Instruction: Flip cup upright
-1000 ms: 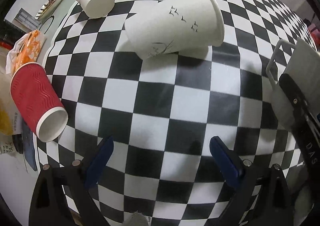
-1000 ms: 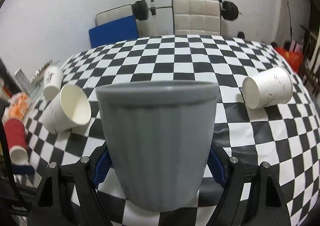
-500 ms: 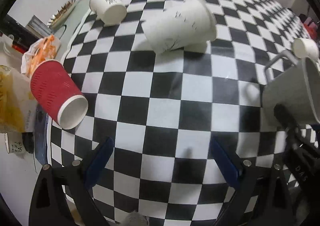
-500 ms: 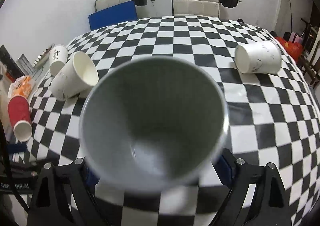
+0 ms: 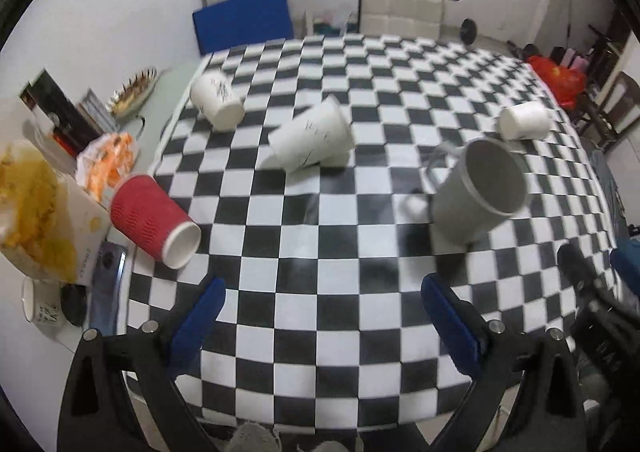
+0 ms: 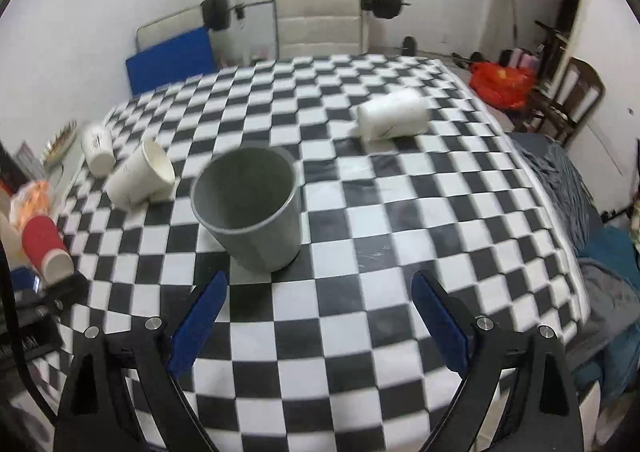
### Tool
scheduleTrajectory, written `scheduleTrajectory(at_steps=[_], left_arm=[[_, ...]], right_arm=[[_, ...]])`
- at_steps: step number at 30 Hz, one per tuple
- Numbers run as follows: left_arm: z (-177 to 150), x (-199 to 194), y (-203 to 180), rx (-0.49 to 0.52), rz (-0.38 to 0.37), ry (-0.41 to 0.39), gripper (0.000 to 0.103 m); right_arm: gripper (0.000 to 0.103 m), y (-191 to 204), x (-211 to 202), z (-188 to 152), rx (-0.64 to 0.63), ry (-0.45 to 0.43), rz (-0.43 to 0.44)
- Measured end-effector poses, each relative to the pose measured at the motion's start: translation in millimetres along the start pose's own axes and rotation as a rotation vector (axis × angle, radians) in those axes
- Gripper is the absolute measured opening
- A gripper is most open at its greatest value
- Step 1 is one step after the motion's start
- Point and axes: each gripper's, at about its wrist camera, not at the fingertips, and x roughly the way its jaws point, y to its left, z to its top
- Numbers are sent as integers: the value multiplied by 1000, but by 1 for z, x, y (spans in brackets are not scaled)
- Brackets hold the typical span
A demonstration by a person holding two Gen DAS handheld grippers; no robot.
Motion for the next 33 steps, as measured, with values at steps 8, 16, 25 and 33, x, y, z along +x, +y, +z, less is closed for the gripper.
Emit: scheduleTrajectory(at_steps=[8, 16, 25, 33], left_arm=[[13, -68, -6, 8, 12, -97, 100], [2, -157, -7, -53, 43, -206, 100], [-8, -205, -16, -56, 36, -216, 100], [-10, -228, -22, -62, 24, -233, 100]], right_arm=[[95, -8, -105, 17, -17, -25, 12], [95, -14, -205, 22, -65, -64, -3], [95, -25, -267, 23, -95, -45, 12], [95, -39, -306, 29, -94, -71, 31]])
